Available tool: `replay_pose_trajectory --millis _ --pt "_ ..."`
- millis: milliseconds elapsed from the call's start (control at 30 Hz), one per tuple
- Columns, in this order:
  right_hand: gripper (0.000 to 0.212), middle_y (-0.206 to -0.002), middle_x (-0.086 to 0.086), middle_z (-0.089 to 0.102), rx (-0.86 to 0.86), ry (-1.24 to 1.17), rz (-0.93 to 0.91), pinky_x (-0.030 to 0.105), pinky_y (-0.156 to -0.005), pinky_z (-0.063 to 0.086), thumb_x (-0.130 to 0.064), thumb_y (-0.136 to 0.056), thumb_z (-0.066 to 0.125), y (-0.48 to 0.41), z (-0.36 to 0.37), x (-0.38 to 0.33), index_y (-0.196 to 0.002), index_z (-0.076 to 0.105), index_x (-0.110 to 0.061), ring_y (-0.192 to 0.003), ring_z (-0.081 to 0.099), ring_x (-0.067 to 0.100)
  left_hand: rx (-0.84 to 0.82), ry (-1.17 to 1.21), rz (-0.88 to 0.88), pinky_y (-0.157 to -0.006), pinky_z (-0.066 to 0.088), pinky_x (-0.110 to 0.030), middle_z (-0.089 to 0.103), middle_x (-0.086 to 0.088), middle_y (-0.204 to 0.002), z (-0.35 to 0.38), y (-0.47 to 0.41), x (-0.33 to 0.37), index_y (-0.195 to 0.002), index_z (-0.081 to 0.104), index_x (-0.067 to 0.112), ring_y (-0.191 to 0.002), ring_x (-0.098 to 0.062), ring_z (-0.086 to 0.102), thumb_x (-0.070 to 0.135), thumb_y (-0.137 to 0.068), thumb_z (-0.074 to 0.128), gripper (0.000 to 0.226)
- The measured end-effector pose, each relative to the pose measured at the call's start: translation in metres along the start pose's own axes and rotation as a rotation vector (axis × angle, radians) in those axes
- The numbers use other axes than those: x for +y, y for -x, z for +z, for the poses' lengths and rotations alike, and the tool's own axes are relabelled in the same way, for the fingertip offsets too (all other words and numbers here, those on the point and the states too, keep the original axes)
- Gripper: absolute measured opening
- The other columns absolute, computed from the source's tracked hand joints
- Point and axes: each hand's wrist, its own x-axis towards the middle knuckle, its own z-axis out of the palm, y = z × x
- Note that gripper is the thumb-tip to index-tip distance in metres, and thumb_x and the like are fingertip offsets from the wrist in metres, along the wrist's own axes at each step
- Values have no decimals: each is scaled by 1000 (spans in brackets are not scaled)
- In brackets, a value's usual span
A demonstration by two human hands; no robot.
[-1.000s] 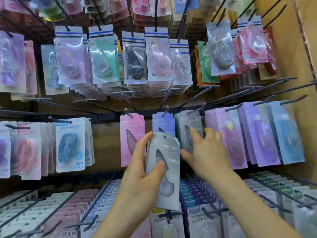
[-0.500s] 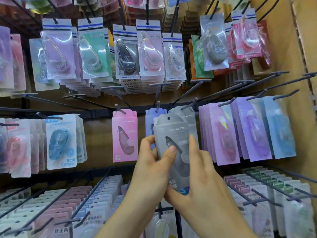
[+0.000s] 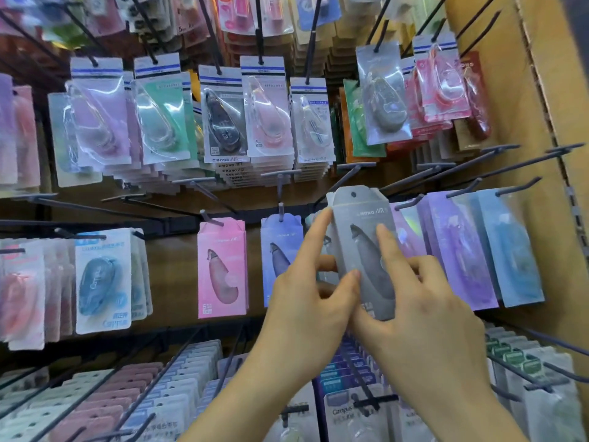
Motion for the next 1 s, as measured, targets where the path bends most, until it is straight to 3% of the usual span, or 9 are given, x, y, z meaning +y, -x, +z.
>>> replay_pose_trajectory --millis 133,233,400,533,633,733,800,933,1000 --pt "76 -81 -5 43 -52 55 32 21 -43 25 -72 -74 35 -2 -1 1 -142 41 -39 -51 48 21 8 -50 -22 -65 56 -40 68 6 -89 -2 -3 -2 -147 29 49 -71 -20 67 14 -95 60 70" --pt "77 -80 -4 44 -32 109 49 26 -47 28 -74 -71 34 -4 -4 -2 -139 49 -39 -57 58 24 33 -81 -36 -71 56 -45 68 6 -87 -3 -7 -6 -147 32 46 -75 -17 67 16 -94 61 66" --pt "92 -93 -7 41 -120 176 22 32 -59 37 -83 -65 14 -8 -9 -7 -149 24 -47 -84 62 21 38 -10 -94 -75 59 -32 69 6 -87 -6 -10 -8 -134 42 52 -76 -9 69 14 -94 61 59" --pt "90 -102 -9 37 -208 127 -15 32 -66 38 -82 -70 24 -8 -10 -6 -151 4 -48 -99 59 18 34 44 -106 -61 58 -38 64 -16 -86 -10 -11 -9 -129 46 57 -65 -20 58 9 -93 62 62" --pt "97 -107 -10 37 -280 69 -48 28 -70 42 -84 -67 28 -9 -8 3 -151 0 -45 -102 56 14 1 -51 -72 -61 54 -46 62 -19 -88 -12 -17 -15 -130 43 62 -63 -22 50 12 -95 61 64" --pt "95 -116 -12 38 -327 66 -97 24 -71 39 -85 -67 33 -11 -1 13 -150 9 -43 -107 54 13 14 -210 -47 -63 52 -38 62 -17 -90 -12 -25 -27 -137 35 60 -60 -22 49 17 -95 60 66" --pt "80 -122 -11 39 -319 70 -129 24 -73 38 -76 -78 44 -15 4 19 -147 20 -41 -110 52 14 -1 -275 -69 -70 59 -45 65 -13 -91 -11 -30 -33 -142 28 58 -70 -32 61 18 -96 58 68" --pt "56 -129 -7 40 -314 38 -176 25 -83 42 -49 -94 49 -19 11 26 -145 32 -35 -115 46 14 -37 -544 -124 -66 48 -22 65 -13 -91 -12 -46 -37 -153 13 45 -67 -16 57 20 -100 50 69" --pt "51 -131 -8 39 -308 15 -192 25 -87 43 -43 -96 48 -19 12 30 -145 35 -33 -117 43 13 -61 -704 -137 -73 50 -30 65 -11 -90 -11 -54 -37 -155 5 40 -71 -17 58 21 -102 47 70"
